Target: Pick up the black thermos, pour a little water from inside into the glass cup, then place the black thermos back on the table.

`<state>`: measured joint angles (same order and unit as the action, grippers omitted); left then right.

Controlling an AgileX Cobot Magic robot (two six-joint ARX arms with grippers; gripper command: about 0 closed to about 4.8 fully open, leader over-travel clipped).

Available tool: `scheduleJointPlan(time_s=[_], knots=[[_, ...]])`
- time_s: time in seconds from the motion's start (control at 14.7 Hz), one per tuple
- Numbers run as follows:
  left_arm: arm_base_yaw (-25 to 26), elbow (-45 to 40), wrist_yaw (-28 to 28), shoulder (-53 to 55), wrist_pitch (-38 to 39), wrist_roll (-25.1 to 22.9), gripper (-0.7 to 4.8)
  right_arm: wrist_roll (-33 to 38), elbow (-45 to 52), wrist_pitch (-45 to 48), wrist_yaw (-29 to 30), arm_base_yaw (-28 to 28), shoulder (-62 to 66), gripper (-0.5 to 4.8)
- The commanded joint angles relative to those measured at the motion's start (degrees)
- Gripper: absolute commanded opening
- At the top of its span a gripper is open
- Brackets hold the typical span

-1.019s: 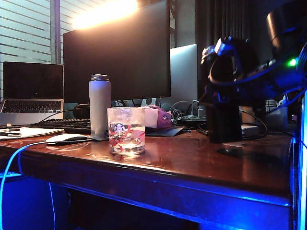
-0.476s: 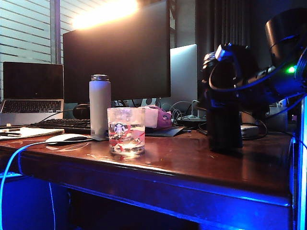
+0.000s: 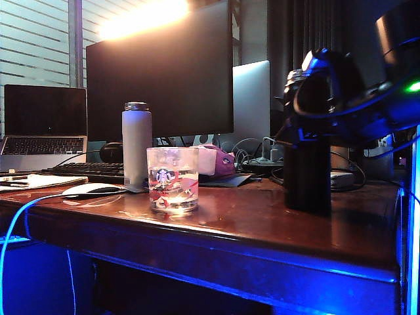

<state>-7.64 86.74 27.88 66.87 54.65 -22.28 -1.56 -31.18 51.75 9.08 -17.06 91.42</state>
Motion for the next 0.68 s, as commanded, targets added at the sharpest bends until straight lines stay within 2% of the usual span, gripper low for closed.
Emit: scheduleJointPlan(time_s=[0.07,0.68], knots=[[0.00,0.20,0.26,-0.13,-0.72,-0.17,-0.03,-0.20,0.11,2.25,0.07,-0.02,-1.05,4.79],[0.00,0.20,0.24,-0.13,-0.70,-0.17,-0.03,-0.17,0.26,0.04,0.39,-0.17,-3.93,4.79]])
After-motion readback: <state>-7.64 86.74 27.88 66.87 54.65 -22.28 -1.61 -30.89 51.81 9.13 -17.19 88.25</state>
